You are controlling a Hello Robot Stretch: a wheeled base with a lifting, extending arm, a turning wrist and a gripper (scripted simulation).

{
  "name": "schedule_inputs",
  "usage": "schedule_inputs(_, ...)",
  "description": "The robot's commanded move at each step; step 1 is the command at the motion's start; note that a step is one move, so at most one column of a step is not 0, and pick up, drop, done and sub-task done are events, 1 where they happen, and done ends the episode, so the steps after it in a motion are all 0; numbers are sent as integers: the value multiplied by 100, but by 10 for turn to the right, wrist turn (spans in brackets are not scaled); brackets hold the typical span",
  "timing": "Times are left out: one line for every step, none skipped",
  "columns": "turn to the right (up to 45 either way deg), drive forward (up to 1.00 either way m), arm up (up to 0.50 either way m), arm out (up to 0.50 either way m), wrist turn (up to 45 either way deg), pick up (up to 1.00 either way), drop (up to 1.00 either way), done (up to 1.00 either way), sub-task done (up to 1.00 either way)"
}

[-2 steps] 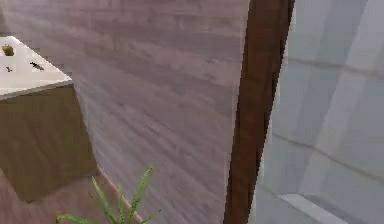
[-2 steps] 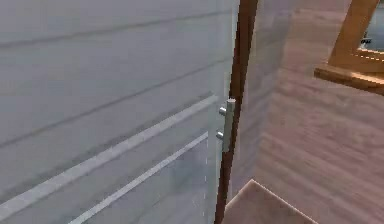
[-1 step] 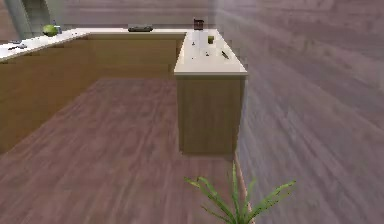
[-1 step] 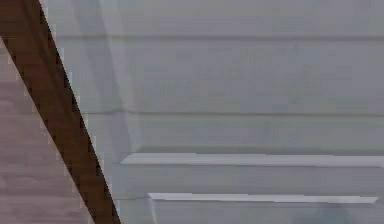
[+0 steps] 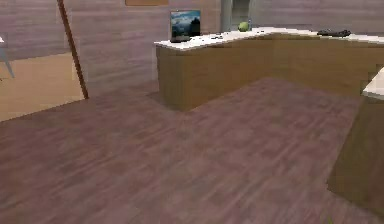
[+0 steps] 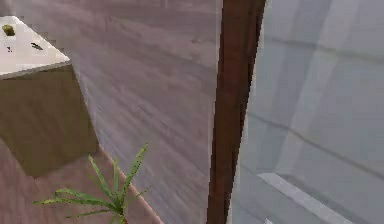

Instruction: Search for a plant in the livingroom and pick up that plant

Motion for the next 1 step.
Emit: schedule_inputs(-420, 0, 0, 0, 0, 0, 0, 0, 0)
